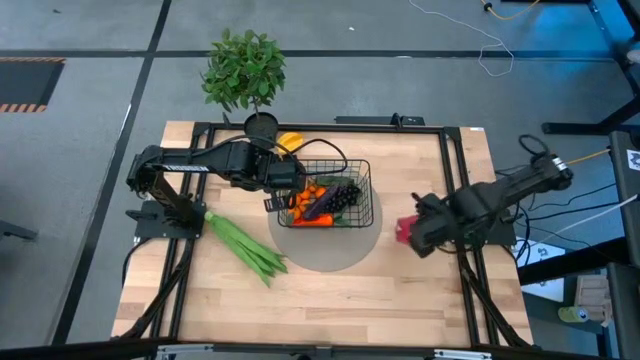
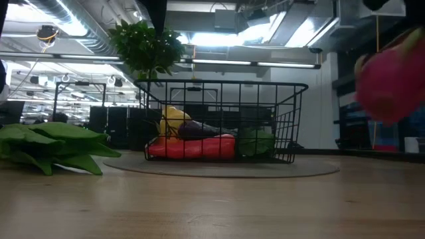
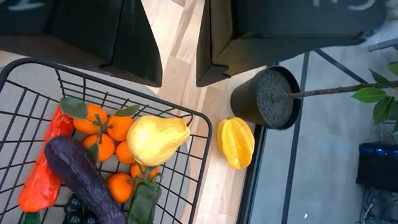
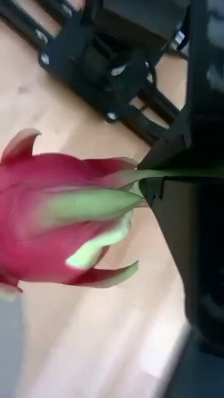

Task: Build produce basket
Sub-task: Put the dragon fruit into the black wire basket

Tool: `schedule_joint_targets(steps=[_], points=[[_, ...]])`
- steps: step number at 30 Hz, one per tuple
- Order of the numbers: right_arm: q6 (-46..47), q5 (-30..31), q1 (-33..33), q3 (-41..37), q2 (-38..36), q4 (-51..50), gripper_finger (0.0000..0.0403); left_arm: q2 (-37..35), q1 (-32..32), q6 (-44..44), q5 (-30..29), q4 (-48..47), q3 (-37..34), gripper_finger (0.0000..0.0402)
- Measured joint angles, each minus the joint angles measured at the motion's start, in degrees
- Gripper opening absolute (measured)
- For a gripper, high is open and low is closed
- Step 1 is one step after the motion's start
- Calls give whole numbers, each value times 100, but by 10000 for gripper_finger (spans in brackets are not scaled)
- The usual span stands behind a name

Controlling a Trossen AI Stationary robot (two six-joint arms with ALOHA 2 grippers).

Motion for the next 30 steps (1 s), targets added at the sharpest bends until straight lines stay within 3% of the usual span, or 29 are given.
schedule_joint_targets(steps=[5, 12, 16, 24, 30], points=[[-1106, -165, -95, 0, -567, 976, 0, 0, 0, 0, -2, 2, 0, 89], [-3604, 1487, -363, 4, -824, 3725, 0, 0, 0, -2, -2, 2, 0, 89], [-4416, 2172, -688, 4, -622, 4740, 0, 0, 0, 0, -2, 1, 0, 89], [-5792, 2475, -1548, 4, 333, 5877, 5, 0, 0, -4, -2, -16, 0, 89], [-5849, 983, -2007, 4, 793, 6213, 42, 0, 0, -22, -2, -261, 0, 89]])
